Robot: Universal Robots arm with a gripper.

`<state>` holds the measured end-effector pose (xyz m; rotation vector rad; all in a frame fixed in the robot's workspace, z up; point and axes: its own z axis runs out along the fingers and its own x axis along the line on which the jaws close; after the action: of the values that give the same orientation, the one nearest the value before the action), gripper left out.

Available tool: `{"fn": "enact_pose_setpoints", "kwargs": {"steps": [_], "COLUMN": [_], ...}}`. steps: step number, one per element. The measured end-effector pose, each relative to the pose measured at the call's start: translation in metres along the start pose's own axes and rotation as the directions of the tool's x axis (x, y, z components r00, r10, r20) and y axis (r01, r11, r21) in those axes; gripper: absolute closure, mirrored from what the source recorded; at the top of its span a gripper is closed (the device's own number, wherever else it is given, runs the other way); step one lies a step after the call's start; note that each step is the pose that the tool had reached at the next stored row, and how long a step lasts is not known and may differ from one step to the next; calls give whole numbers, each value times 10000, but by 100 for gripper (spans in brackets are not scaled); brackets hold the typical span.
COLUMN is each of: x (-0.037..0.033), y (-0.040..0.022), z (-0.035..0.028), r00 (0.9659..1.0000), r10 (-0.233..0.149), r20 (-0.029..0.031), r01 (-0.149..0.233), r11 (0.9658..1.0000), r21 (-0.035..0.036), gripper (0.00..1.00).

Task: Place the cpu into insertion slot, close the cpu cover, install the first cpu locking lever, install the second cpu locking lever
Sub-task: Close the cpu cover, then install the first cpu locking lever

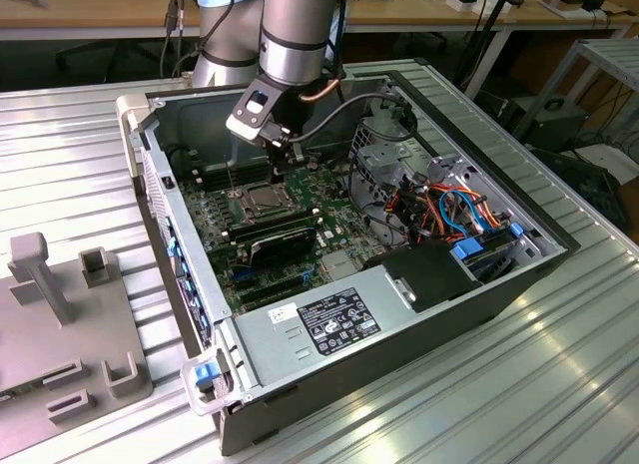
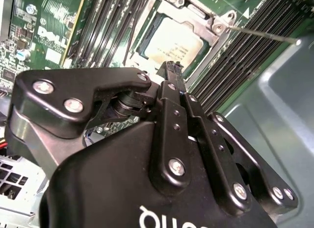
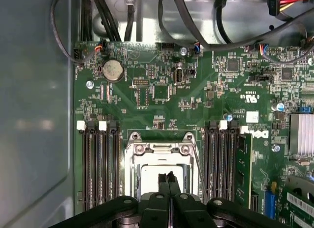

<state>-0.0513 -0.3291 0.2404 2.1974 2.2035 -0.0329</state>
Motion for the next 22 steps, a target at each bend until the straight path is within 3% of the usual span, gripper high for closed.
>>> {"fn": "enact_pose_setpoints", "kwargs": {"steps": [6,8,10,22], "x": [1,1,1,0], "y": [-64,-63,-64,-63], "z": [7,7,7,-11], "r00": [10000,10000,10000,10000], "r10": [-1,-1,0,-9], "r20": [0,-1,-57,-69], "r01": [1,1,0,9], "r11": [10000,10000,10000,10000], "r21": [1,0,0,0], "gripper": [89,89,89,89]}}
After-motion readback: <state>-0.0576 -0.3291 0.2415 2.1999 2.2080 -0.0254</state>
